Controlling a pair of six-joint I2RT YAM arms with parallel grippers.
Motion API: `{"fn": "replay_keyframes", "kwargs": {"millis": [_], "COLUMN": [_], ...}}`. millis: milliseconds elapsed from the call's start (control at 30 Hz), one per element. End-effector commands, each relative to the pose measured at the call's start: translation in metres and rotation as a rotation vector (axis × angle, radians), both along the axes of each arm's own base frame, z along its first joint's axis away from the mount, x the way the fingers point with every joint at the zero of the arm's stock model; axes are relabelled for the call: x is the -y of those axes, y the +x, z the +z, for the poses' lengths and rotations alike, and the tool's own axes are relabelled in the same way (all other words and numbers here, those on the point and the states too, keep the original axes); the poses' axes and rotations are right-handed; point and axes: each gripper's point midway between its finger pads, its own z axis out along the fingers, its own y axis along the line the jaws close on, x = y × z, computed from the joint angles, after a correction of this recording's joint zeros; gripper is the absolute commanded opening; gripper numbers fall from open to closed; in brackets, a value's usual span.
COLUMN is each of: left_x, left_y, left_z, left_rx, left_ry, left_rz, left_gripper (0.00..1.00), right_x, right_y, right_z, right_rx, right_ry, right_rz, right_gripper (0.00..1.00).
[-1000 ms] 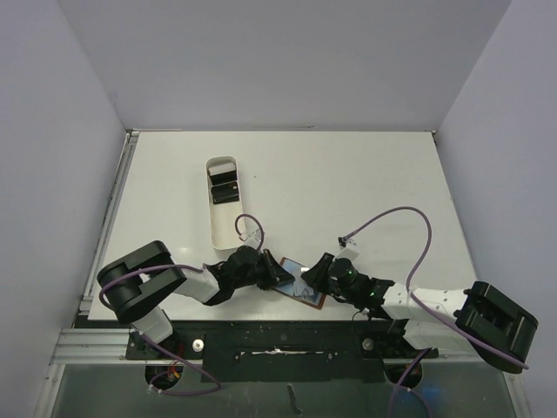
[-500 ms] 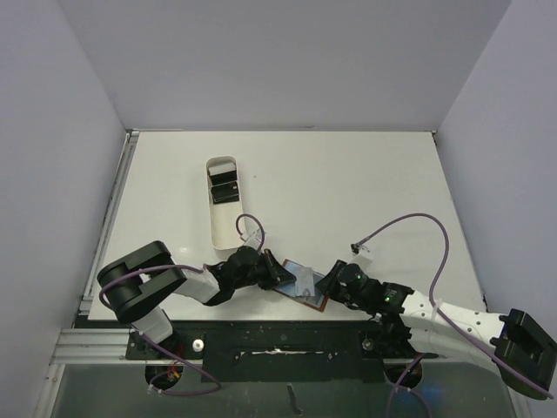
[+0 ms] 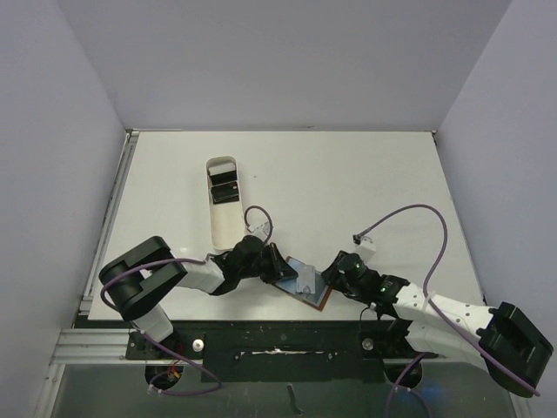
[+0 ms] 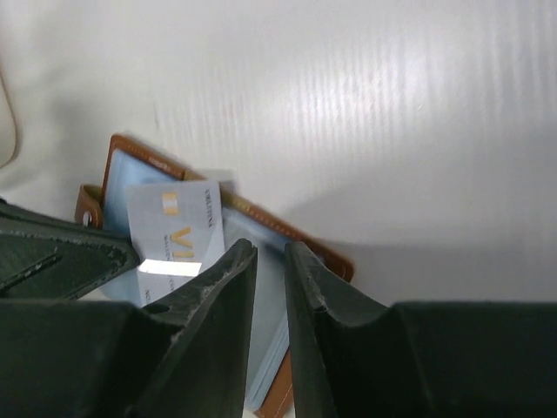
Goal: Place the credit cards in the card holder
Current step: Insert the credit card into the card holder.
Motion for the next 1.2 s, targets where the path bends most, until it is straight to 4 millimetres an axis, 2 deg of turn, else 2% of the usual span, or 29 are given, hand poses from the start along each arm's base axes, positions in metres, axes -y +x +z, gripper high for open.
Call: {"fn": "replay_keyframes", "kwargs": {"millis": [0, 133, 200, 300, 433, 567, 867, 1167], "left_x": [0.008, 0.007, 0.008, 0.009, 0.010, 0.011, 0.008, 0.008], "left_y": [0.013, 0.024, 0.027, 0.028, 0.024, 0.019, 0.009, 0.008], "left_z": [0.010, 0.012, 0.015, 0.018, 0.022, 0.024, 0.020, 0.021], "left_rx": [0.054, 0.072, 0.077, 0.090, 0.095, 0.092, 0.083, 0.082], "left_ry": [0.005, 0.032, 0.032, 0.042, 0.035, 0.041, 0.048, 0.026], "left_rz": [-0.039, -0.035, -0.034, -0.042, -0.072, -0.101, -0.141, -0.158], "left_gripper": [0.00, 0.00, 0.00, 0.00, 0.00, 0.00, 0.00, 0.00], "right_x": [0.016, 0.022, 0.021, 0.026, 0.022, 0.011, 0.006, 0.006], "right_y": [0.022, 0.039, 0.043, 0.032, 0.006, -0.006, -0.017, -0.007], "right_z": [-0.003, 0.005, 0.018, 0.027, 0.018, 0.010, -0.006, -0.003], "right_rx": [0.057, 0.092, 0.090, 0.021, -0.057, -0.076, -0.109, -0.044], "right_ry": [-0.100, -0.154, -0.156, -0.128, 0.002, 0.100, 0.048, 0.002], "right_rz": [0.040, 0.070, 0.065, -0.012, -0.103, -0.137, -0.132, -0.096], "right_gripper": [0.22, 0.22, 0.23, 0.23, 0.34, 0.37, 0.37, 0.30]}}
